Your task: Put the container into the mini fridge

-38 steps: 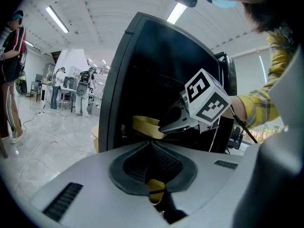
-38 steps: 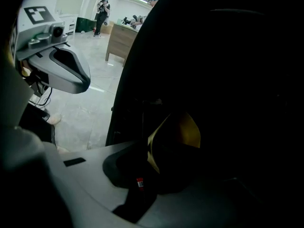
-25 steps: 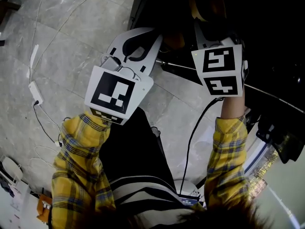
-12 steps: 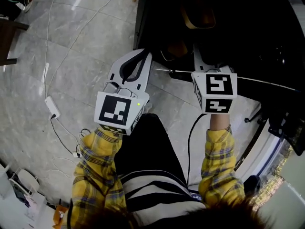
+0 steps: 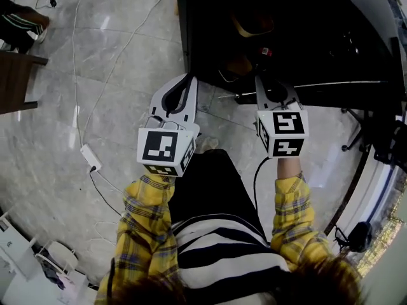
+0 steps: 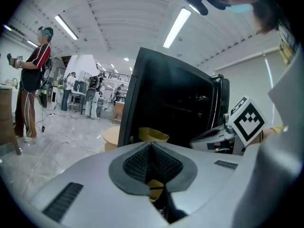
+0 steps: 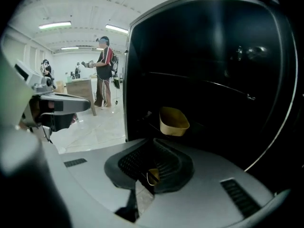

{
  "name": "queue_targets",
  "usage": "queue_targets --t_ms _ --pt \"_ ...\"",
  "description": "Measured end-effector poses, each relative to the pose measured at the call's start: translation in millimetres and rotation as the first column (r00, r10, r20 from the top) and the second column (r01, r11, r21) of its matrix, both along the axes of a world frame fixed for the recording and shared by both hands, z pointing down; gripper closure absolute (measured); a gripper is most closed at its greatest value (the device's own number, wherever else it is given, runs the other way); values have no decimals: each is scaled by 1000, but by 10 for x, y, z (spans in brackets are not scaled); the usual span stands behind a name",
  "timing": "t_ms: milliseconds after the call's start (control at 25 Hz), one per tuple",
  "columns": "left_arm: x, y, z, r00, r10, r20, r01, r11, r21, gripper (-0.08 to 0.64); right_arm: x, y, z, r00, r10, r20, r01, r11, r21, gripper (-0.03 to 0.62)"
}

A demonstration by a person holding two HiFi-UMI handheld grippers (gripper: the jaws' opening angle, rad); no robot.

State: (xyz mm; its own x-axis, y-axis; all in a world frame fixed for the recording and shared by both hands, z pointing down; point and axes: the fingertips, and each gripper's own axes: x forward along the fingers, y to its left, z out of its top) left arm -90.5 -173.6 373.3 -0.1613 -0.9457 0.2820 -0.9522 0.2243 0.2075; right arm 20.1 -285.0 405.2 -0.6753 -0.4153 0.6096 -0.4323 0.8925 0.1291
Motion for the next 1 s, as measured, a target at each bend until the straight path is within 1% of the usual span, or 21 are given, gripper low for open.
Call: queue_targets --t_ms 320,440,720,1000 --pt "53 190 19 1000 -8 6 9 999 -54 541 242 197 -31 997 45 58 -42 997 -58 564" --pt "99 254 -6 1000 4 16 -3 997 -72 541 317 273 -33 996 67 66 -62 995 -84 566" --pt "155 302 9 999 18 32 -15 995 -97 541 486 426 -37 989 115 89 -105 988 -110 566" --pt "192 390 49 999 24 37 -20 993 -113 541 564 532 9 990 110 83 -100 988 -122 566"
